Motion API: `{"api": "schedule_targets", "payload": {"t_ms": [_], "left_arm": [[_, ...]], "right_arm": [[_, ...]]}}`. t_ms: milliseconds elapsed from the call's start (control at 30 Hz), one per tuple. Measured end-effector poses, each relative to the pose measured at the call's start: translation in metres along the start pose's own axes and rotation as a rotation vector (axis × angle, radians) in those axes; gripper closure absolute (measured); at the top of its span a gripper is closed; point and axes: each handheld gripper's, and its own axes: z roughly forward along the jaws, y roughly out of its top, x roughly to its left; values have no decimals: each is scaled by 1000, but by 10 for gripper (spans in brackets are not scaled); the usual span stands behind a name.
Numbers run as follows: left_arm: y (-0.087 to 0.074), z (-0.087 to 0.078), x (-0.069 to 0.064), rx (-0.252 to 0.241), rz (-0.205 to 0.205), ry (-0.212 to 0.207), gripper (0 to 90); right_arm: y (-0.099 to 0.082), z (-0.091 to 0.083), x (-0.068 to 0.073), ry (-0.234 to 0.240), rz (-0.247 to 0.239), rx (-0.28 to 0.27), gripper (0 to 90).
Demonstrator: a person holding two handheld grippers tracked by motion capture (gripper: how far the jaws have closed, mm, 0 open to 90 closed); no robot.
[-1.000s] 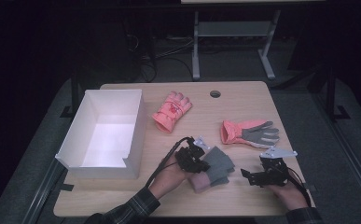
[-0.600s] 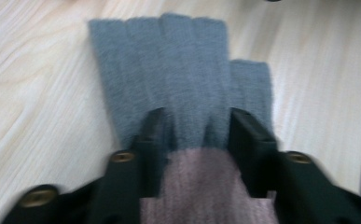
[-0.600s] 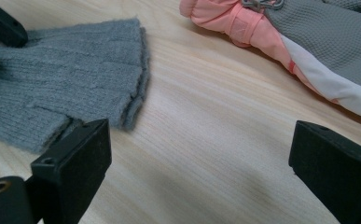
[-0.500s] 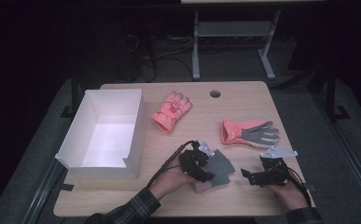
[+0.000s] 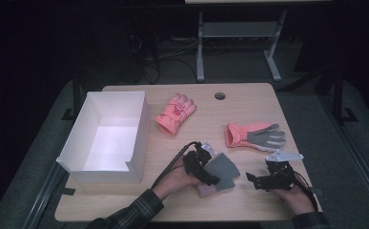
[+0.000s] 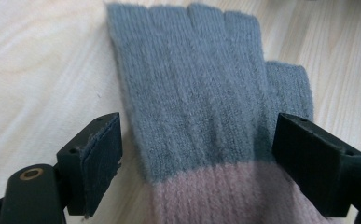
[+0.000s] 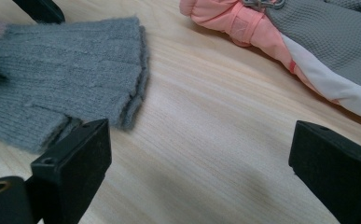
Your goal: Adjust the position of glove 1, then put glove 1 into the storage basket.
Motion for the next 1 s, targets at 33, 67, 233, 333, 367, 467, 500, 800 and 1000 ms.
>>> {"api": "schedule_targets", "payload": {"t_ms": [33, 67, 233, 333, 367, 467, 500, 800, 1000], "left_arm": [[-1, 2, -1, 0, 5, 5, 156], [-1, 2, -1, 0, 5, 5, 157], [-3, 3, -3, -6, 25, 11, 197], [-3, 3, -4, -9, 34, 13, 230], [-3, 2, -4, -11, 35, 12, 230], [-4, 2, -6, -19, 33, 14, 310], [-4, 2, -6, -16, 36, 7, 310], [-3, 1, -2, -6, -4, -86, 611], [-3, -1, 2, -28, -40, -126, 645]], "right_arm": [[0, 0, 0, 0, 1, 0, 52], [0, 0, 0, 0, 1, 0, 52], [0, -1, 0, -1, 0, 0, 52], [0, 0, 0, 0, -4, 0, 53], [0, 0, 0, 0, -7, 0, 53], [1, 0, 1, 0, -7, 2, 52], [0, 1, 1, 0, -7, 4, 53], [1, 1, 1, 5, -2, 1, 52], [0, 1, 1, 9, -1, 1, 53]]}}
